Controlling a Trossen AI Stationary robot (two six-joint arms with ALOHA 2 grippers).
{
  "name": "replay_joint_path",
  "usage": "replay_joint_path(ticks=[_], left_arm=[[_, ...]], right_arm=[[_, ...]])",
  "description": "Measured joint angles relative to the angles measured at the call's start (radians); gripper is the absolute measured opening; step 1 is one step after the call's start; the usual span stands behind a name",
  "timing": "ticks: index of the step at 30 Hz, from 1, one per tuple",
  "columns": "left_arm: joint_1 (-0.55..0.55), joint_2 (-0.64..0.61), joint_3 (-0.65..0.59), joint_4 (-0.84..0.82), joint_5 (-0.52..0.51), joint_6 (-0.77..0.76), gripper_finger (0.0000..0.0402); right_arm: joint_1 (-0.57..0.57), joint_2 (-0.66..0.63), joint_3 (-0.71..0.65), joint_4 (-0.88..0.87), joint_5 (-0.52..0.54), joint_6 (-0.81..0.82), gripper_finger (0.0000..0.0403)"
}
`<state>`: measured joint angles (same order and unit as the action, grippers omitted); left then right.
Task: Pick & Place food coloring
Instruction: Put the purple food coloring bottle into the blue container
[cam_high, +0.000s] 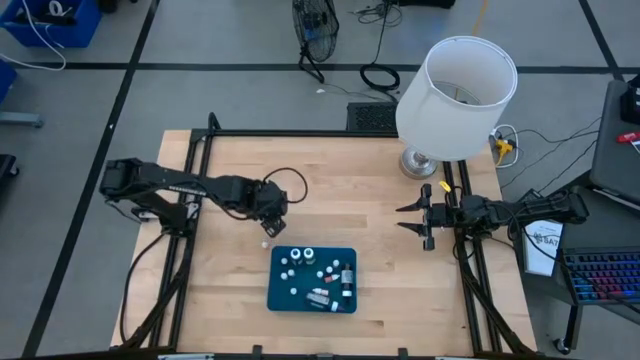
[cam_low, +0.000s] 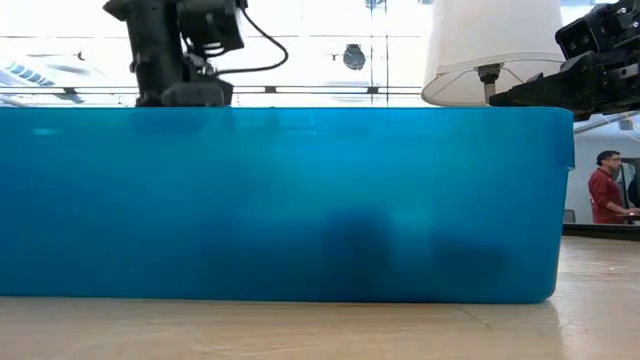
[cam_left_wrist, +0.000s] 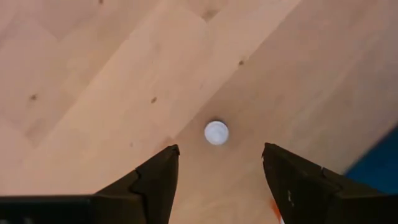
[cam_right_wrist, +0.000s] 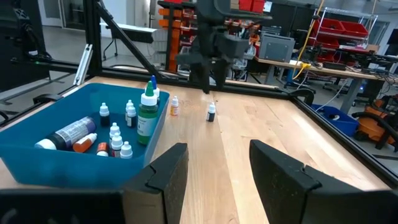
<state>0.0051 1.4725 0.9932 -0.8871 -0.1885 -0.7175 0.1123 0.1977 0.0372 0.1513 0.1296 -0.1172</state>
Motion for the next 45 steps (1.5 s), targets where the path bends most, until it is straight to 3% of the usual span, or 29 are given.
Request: replay_joint_path(ticks=[8, 17, 29, 45], left_arm=[[0.048, -0.001, -0.123, 0.158, 0.016, 0.023, 0.0231], [0.053, -0.001, -0.146, 0.260, 0.058, 0.032, 0.0228], [0.056, 0.114, -0.146, 0.261, 0.093, 0.064, 0.0230], [0.100, 0.099, -0.139, 0.241, 0.092, 0.094, 0.0230]], right_arm=[[0.000, 0.000, 0.000, 0.000, 0.000, 0.000, 0.0161], [0.000, 0.000, 0.000, 0.000, 0.000, 0.000, 0.0161], [0.000, 0.000, 0.000, 0.000, 0.000, 0.000, 0.0160], [0.000, 0.000, 0.000, 0.001, 0.000, 0.000, 0.0162]])
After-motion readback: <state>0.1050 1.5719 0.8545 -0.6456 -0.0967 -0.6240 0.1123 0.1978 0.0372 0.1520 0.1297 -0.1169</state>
